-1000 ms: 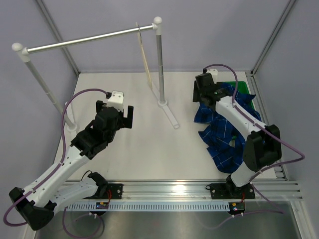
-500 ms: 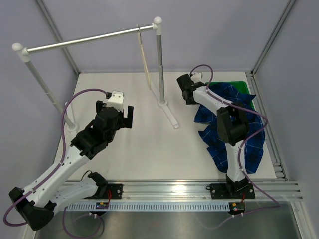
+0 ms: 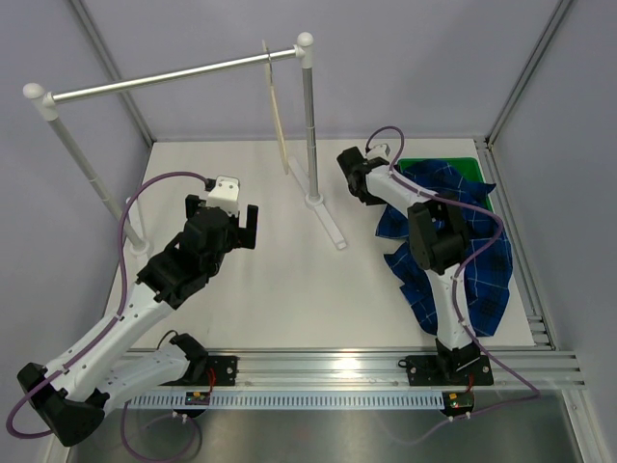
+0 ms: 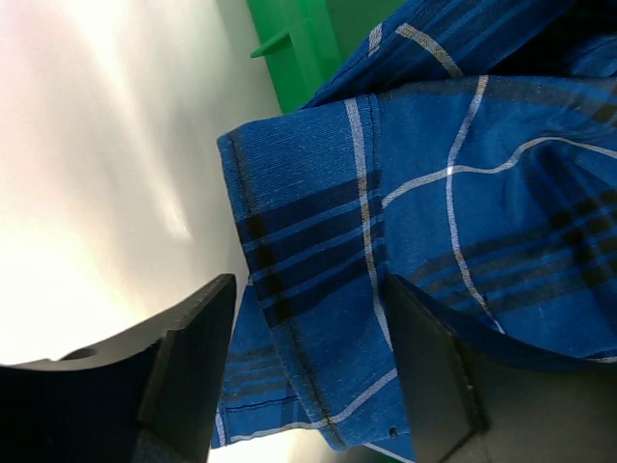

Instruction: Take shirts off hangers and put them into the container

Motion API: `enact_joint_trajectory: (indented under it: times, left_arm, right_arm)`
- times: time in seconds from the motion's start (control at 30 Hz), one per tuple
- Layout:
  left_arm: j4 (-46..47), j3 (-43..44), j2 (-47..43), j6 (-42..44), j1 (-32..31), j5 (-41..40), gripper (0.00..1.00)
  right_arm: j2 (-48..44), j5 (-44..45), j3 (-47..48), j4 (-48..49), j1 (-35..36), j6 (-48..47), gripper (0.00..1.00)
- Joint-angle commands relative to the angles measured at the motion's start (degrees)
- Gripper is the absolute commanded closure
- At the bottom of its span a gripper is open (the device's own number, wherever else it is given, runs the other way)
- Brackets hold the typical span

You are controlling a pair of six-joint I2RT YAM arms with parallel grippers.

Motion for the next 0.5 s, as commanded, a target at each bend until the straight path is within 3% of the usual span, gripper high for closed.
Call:
enact_joint_trajectory:
  times: [0.0, 0.1, 0.2, 0.43, 0.47]
  left_arm:
    - [1.51, -0.11, -0.89, 0.17, 0.25, -0.31, 0.01]
    - [1.51, -0.19, -0.89, 0.17, 0.16, -0.31, 0.01]
    - [1.51, -0.19, -0.89, 0.17, 0.16, -0.22, 0.01]
    - [1.51, -0.11, -1.15, 0.09, 0.16, -0.04, 0.01]
    - [1.51, -0.1, -1.15, 0.09, 0.25, -0.04, 0.01]
  right_arm:
    - [1.7, 3.32, 2.84, -2.8, -0.38, 3.06, 0.33]
    - [2.67, 4.02, 4.16, -4.55, -0.38, 3.68, 0.33]
    - [3.63, 5.25, 5.48, -6.4, -0.47, 4.2, 0.42]
    - [2.06, 7.54, 5.75, -8.25, -1.17, 4.56, 0.79]
    - [1.27, 7.72, 5.31, -8.43, -1.34, 4.91, 0.88]
